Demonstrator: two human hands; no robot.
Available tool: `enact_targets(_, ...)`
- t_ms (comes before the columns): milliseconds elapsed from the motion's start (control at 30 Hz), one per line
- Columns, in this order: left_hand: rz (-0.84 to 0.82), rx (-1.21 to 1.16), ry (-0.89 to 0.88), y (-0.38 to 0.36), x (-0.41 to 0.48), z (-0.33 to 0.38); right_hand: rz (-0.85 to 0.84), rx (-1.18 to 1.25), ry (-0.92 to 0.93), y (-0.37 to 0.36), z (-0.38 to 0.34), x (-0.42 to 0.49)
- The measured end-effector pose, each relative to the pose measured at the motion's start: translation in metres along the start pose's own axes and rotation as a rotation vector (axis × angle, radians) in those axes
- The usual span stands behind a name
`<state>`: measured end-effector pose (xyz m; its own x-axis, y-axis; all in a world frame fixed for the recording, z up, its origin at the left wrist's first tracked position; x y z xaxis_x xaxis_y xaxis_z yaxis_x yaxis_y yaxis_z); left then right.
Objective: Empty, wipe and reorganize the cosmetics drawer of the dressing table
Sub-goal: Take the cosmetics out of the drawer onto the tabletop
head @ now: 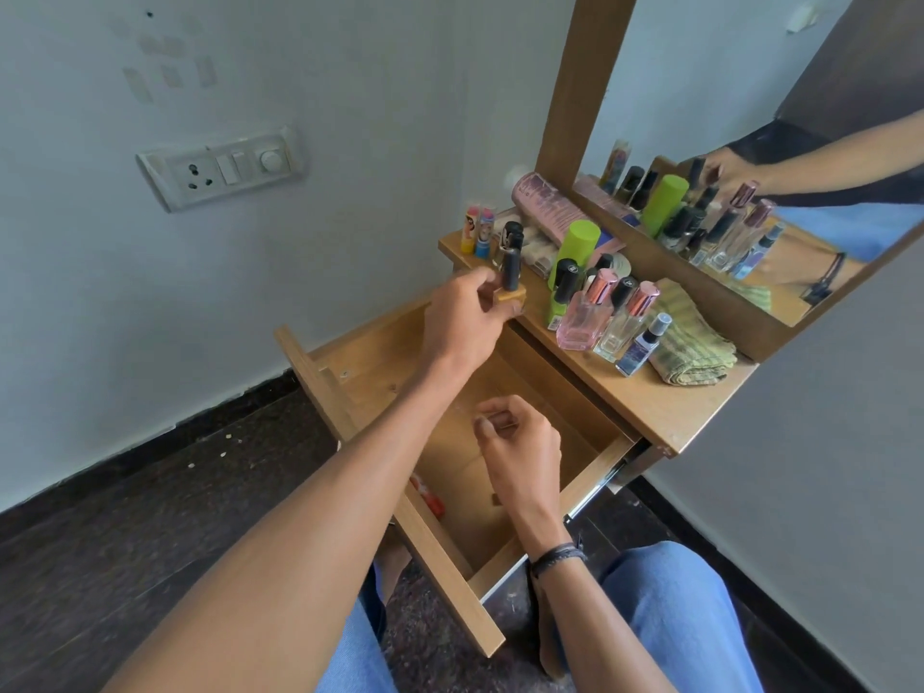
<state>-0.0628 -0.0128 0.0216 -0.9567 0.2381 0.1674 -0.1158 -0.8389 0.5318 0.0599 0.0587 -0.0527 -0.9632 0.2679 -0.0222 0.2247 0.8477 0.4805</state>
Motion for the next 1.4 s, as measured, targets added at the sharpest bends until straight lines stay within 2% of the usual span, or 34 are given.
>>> enact_targets(467,0.152,0.122,0.002,-0.034,0.025,0.009,-0.021,0.046,-0.041,-0.004,0.007,0.004)
enact_targets(800,0.151,0.108,-0.007,-0.019,0.014,0.000,-0.030,0.041,-0.032,0.000,0.004,0.002)
enact_targets(900,0.063,0.205,0.091,0.006,-0.003,-0.015,-0.048,0.006,-0.035,0.001,0.003,0.002)
enact_targets(1033,-0.187,0.573,0.289,0.042,-0.037,-0.049,-0.263,-0.269,-0.004,-0.003,0.002,-0.001)
enact_targets(1167,-0.317,0.824,0.280,0.047,-0.071,-0.073,-0.565,-0.544,0.068,-0.011,-0.003,-0.005)
enact_targets(1233,-0.297,0.918,0.238,0.043,-0.079,-0.078,-0.654,-0.553,0.113,-0.013,-0.005,-0.007)
enact_targets(1400,-0.194,0.911,0.211,0.039,-0.079,-0.080,-0.796,-0.552,0.200,-0.013,-0.012,-0.010)
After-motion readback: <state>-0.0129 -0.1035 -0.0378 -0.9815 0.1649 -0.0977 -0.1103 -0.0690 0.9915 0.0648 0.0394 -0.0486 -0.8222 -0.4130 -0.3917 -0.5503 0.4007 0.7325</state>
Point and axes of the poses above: each hand's wrist, its own x-axis towards the middle knuckle, its own y-axis out of the back of the hand, z = x × y, the point moved 1 cm from there along x, towards the middle knuckle, and after that the axes turned 9 degrees about -z, right-handed, at the moved point
